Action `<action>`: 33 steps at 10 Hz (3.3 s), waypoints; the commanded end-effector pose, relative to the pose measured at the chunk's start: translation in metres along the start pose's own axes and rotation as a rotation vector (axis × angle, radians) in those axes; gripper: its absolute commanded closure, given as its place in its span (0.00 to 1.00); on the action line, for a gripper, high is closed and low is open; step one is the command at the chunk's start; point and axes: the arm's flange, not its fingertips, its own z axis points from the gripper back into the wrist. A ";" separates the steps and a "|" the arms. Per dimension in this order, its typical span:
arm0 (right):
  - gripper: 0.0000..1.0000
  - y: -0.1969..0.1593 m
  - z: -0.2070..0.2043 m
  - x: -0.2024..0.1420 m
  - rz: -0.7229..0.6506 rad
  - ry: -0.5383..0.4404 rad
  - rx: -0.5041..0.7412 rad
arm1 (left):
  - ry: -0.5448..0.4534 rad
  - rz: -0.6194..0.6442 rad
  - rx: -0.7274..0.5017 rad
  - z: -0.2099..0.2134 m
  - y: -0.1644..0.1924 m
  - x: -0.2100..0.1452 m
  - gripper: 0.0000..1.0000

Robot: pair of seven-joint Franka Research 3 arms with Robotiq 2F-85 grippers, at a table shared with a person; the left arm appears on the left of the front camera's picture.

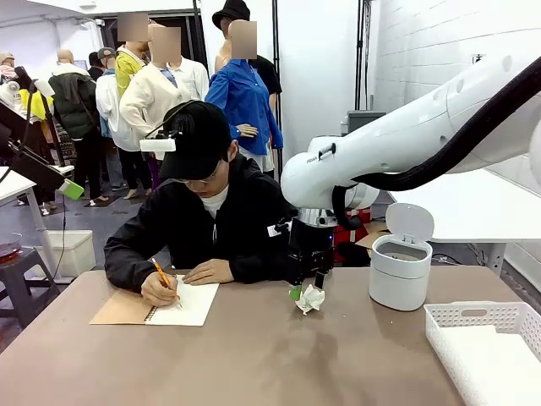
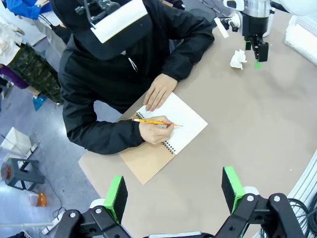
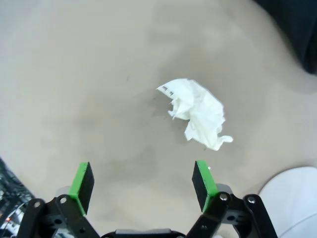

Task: Sort the paper based on its condition.
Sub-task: If a person hands you a paper, place it in the Organizing basket , and if it's crumpled, put it in the Trash can.

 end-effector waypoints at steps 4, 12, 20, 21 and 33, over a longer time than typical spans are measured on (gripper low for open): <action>0.00 -0.010 -0.019 0.027 0.094 -0.004 -0.099 | 0.001 0.002 -0.001 0.000 0.000 0.000 0.00; 0.00 -0.022 -0.049 0.030 0.170 0.044 -0.154 | 0.001 0.002 -0.001 0.000 0.000 0.000 0.00; 1.00 -0.014 -0.020 0.023 0.131 -0.023 -0.188 | 0.001 0.002 -0.001 0.000 0.000 0.000 0.00; 1.00 -0.004 0.000 0.016 0.090 -0.058 -0.190 | 0.001 0.002 -0.001 0.000 0.000 0.000 0.00; 1.00 0.032 0.234 -0.065 -0.059 -0.289 -0.351 | 0.001 0.002 -0.001 0.000 0.000 0.000 0.00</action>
